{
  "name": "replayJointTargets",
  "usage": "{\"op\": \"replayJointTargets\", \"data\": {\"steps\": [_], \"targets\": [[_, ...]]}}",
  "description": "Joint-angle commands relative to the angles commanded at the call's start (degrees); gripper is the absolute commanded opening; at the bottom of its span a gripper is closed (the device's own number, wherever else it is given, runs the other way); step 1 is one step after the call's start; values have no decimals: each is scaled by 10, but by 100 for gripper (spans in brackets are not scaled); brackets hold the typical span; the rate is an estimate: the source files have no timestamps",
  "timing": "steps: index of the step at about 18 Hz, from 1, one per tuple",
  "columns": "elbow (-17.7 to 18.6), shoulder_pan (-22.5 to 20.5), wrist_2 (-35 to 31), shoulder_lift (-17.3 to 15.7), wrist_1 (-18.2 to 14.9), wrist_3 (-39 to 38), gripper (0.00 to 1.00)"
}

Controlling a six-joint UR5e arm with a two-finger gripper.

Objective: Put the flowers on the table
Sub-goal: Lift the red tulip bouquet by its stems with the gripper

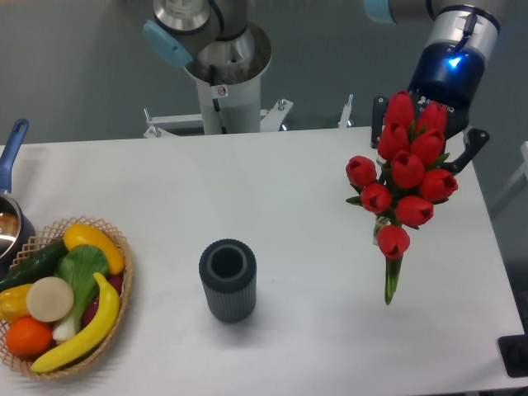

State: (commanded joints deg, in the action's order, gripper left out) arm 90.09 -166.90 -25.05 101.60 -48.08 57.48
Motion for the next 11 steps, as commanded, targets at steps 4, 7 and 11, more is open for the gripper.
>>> {"op": "replayJointTargets", "data": {"steps": [4,7,11], "targets": [[7,-10,-4,-1,0,1,52],[10,-12,-5,-5,-3,0,52],[28,-20,-19,-24,-4,0,48]]}}
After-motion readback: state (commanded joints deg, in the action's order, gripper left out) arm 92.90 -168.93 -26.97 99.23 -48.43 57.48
